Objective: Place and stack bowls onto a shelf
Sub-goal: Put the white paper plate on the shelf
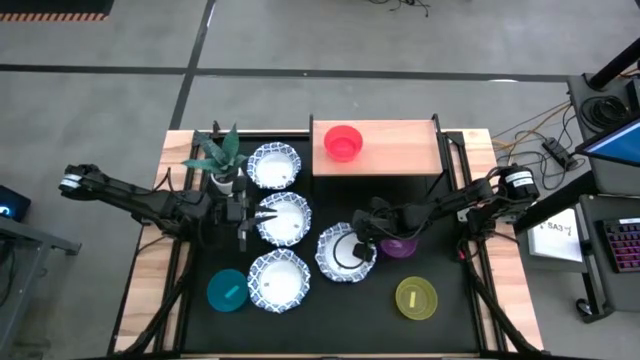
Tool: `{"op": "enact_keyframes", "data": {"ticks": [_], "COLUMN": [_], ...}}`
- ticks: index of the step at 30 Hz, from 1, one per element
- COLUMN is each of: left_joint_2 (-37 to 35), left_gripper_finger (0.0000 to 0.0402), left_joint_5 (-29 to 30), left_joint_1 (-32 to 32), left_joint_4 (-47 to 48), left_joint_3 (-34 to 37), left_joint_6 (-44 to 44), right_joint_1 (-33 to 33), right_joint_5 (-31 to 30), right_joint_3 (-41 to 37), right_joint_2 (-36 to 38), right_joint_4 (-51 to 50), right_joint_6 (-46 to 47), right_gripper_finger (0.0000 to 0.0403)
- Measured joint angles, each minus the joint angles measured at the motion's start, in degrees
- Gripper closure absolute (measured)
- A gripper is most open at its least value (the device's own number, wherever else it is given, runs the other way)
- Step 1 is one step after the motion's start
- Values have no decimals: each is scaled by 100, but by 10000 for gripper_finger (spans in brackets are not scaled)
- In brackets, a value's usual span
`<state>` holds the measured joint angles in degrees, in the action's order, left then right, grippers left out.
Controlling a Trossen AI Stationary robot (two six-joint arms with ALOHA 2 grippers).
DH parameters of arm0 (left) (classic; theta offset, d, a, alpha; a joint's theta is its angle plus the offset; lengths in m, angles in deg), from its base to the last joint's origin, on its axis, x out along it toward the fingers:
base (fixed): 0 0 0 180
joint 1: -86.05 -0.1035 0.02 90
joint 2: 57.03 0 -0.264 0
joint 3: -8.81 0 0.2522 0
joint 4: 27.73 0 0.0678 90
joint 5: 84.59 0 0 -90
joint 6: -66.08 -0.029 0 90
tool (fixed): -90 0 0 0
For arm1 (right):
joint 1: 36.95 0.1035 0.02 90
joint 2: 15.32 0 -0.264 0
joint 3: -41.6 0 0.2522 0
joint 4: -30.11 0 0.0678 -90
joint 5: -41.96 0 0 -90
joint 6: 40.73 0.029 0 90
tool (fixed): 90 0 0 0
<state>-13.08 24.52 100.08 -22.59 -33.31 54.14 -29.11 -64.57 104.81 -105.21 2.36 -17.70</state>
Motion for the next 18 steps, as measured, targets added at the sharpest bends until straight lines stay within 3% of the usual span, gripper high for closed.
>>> {"op": "enact_keyframes", "data": {"ticks": [8,18], "left_joint_2": [0,-1], "left_gripper_finger": [364,364], "left_joint_5": [-1,-2], "left_joint_1": [0,-1], "left_joint_4": [-99,-204], "left_joint_3": [0,0], "left_joint_6": [1,0], "right_joint_1": [2,2], "right_joint_5": [56,510], "right_joint_3": [127,879], "right_joint_2": [184,1234], "right_joint_4": [-176,-1104], "right_joint_6": [-24,-51], "right_gripper_finger": [393,394]}}
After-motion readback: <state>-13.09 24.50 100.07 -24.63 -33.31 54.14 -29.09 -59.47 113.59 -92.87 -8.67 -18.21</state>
